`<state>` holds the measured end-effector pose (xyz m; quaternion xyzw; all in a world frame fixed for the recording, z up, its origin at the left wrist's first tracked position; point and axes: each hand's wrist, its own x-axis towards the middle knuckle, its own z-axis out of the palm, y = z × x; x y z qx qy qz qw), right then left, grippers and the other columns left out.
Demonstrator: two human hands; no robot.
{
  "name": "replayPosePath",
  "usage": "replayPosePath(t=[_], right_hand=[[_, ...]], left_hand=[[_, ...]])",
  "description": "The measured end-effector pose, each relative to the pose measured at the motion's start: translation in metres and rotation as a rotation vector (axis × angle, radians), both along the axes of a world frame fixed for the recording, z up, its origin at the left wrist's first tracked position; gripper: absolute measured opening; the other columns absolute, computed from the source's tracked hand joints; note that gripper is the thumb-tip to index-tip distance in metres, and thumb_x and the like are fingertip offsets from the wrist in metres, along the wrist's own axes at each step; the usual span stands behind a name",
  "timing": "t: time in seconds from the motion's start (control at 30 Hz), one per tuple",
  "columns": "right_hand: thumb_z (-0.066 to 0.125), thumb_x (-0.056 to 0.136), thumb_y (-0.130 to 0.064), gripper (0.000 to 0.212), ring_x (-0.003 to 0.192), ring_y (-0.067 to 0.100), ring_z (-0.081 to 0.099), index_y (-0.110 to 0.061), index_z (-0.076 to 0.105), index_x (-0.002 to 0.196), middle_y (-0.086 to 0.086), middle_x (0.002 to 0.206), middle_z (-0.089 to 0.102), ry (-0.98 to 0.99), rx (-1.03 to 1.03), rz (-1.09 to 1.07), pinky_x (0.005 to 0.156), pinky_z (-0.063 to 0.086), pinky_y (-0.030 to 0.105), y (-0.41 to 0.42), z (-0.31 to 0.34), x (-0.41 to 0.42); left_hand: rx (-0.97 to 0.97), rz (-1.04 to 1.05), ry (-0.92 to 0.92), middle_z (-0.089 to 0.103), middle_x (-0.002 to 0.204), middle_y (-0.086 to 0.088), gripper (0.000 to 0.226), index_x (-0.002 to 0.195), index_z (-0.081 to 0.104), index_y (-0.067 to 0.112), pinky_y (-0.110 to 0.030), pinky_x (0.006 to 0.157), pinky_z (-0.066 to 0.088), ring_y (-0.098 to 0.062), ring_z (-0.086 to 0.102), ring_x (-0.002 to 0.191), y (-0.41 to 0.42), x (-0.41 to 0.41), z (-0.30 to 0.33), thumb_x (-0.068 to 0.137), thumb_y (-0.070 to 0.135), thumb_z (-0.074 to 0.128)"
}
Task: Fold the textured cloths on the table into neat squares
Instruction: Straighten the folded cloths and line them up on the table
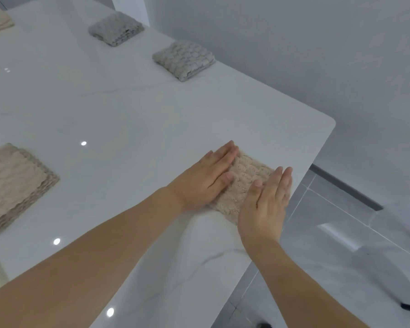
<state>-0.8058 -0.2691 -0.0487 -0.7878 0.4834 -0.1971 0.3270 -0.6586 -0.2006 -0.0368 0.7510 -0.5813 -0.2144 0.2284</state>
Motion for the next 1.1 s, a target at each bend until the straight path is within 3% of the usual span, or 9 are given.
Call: replayPosePath(t=[0.17,0.4,0.57,0.8,0.97,1.1], right_hand=[[0.008,0.100,-0.040,0.064,0.147,0.016,-0.019,-0.010,-0.008,0.153,0.003,0.161,-0.017,0.346,-0.084,0.070,0.119,-0.012,0.037,-0.005,-0.003,-0.003],[0.005,0.100,-0.042,0.066,0.146,0.020,-0.021,-0.006,-0.009,0.153,0.009,0.160,-0.019,0.631,-0.213,0.192,0.118,-0.015,0.040,-0.019,0.014,-0.010],[-0.005,0.093,-0.045,0.070,0.146,0.019,-0.022,-0.007,-0.011,0.151,0.008,0.160,-0.019,0.557,-0.415,0.339,0.117,-0.018,0.038,-0.015,0.031,0.012],[-0.012,0.086,-0.046,0.076,0.146,0.014,-0.021,-0.010,-0.007,0.153,0.003,0.160,-0.018,0.447,-0.370,0.521,0.117,-0.016,0.031,0.014,0.036,0.050],[0.008,0.100,-0.039,0.063,0.146,0.015,-0.022,-0.009,-0.009,0.153,0.004,0.160,-0.020,0.475,-0.335,0.524,0.117,-0.016,0.033,0.058,0.046,0.086],[0.012,0.102,-0.036,0.062,0.145,0.015,-0.023,-0.009,-0.011,0.153,0.004,0.159,-0.022,0.478,-0.319,0.525,0.117,-0.017,0.032,0.096,0.048,0.111]], left_hand=[[0.064,0.031,-0.303,0.000,0.166,0.003,0.064,0.158,0.005,0.018,-0.036,0.123,-0.002,-0.010,-0.003,0.151,0.000,-0.001,-0.018,0.103,0.050,0.007],[0.104,0.050,-0.334,-0.005,0.166,0.004,0.068,0.158,-0.002,0.020,-0.035,0.123,-0.005,-0.010,-0.009,0.151,0.001,0.001,-0.014,0.099,0.053,0.002],[0.016,0.260,-0.444,0.005,0.165,-0.005,0.069,0.157,0.009,0.009,-0.037,0.123,-0.002,-0.018,-0.001,0.152,0.019,0.007,0.001,0.100,0.048,0.003],[0.066,0.350,-0.577,0.013,0.164,-0.008,0.067,0.156,0.017,0.007,-0.040,0.124,0.005,-0.022,0.008,0.152,0.076,0.045,0.015,0.101,0.042,0.006],[0.099,0.341,-0.604,0.012,0.164,-0.008,0.067,0.156,0.016,0.007,-0.041,0.124,0.006,-0.023,0.007,0.152,0.122,0.074,0.017,0.100,0.042,0.005],[0.076,0.350,-0.605,0.013,0.164,-0.008,0.065,0.156,0.018,0.007,-0.040,0.124,0.005,-0.022,0.008,0.152,0.156,0.101,0.024,0.101,0.042,0.009]])
